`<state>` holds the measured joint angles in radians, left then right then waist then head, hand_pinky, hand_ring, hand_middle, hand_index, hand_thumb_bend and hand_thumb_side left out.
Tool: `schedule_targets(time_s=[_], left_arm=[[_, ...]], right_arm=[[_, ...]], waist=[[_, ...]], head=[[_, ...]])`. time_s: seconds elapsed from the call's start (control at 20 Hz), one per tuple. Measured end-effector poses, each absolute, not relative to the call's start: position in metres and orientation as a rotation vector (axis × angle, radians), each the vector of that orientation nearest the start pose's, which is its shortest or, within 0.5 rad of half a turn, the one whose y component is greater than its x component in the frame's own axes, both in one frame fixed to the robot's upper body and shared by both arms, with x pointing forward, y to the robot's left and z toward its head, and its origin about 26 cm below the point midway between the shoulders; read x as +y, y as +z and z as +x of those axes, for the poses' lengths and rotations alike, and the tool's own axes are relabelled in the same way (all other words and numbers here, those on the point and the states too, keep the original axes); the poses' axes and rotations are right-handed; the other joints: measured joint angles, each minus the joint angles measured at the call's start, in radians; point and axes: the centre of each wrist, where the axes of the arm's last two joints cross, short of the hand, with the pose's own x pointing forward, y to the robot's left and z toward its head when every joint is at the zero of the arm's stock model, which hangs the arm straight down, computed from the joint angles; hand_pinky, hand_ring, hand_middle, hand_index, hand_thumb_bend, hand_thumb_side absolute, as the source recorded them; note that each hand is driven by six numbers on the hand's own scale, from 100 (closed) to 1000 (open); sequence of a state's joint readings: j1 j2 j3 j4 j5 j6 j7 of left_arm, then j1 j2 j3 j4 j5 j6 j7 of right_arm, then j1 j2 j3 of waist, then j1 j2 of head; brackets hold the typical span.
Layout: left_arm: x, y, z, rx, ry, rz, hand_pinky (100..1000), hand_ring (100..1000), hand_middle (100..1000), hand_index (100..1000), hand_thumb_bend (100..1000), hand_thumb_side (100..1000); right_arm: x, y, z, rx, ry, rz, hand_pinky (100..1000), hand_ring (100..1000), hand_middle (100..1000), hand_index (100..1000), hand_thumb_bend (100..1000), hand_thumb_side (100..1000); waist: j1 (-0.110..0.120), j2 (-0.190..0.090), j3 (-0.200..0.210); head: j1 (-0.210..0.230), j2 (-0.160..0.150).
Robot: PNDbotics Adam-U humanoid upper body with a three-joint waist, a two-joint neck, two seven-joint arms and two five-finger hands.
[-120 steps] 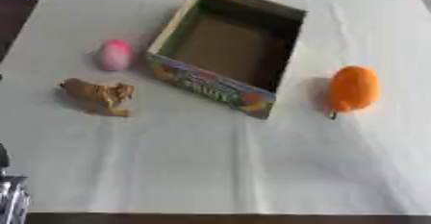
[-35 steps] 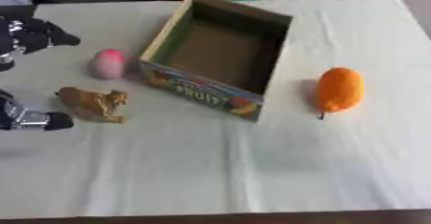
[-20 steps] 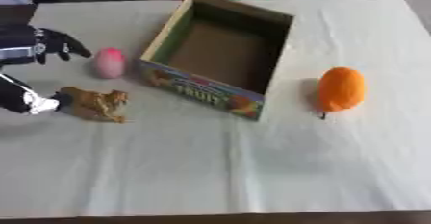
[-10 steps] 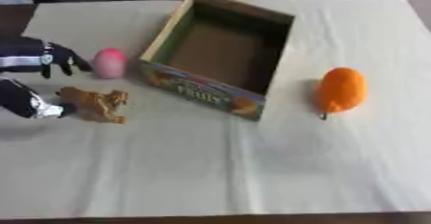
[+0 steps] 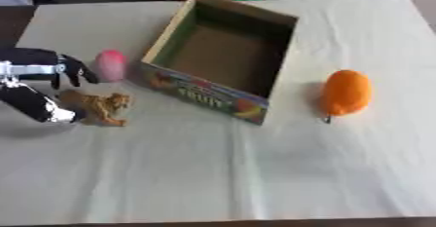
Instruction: Pick up objects on the table and place them in the box.
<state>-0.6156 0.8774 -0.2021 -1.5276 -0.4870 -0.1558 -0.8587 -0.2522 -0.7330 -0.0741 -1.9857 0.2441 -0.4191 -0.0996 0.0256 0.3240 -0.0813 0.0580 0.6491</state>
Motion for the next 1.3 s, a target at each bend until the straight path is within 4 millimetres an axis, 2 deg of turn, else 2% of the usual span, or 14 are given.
schedule_targets(time_s=[0.6,1.0,1.3], left_arm=[[0.348,0.241,0.381,-1.070,-1.827,0.635,644,801,823,892,271,477],[0.348,0.235,0.385,-1.056,-1.825,0.674,605,749,728,786,110,430],[0.347,0.231,0.388,-1.090,-1.783,0.726,543,656,604,683,100,440]], right_arm=[[-0.334,0.244,0.288,3.152,-1.152,0.910,750,1000,676,839,100,812],[-0.333,0.242,0.288,3.165,-1.143,0.905,750,1000,668,838,100,822],[-0.333,0.241,0.289,3.180,-1.136,0.898,750,1000,666,837,100,826]], waist=[[0.000,0.010,-0.005],[0.000,0.015,-0.010],[-0.001,0.017,-0.011]], head=[[0.007,0.000],[0.011,-0.001],[0.013,-0.006]])
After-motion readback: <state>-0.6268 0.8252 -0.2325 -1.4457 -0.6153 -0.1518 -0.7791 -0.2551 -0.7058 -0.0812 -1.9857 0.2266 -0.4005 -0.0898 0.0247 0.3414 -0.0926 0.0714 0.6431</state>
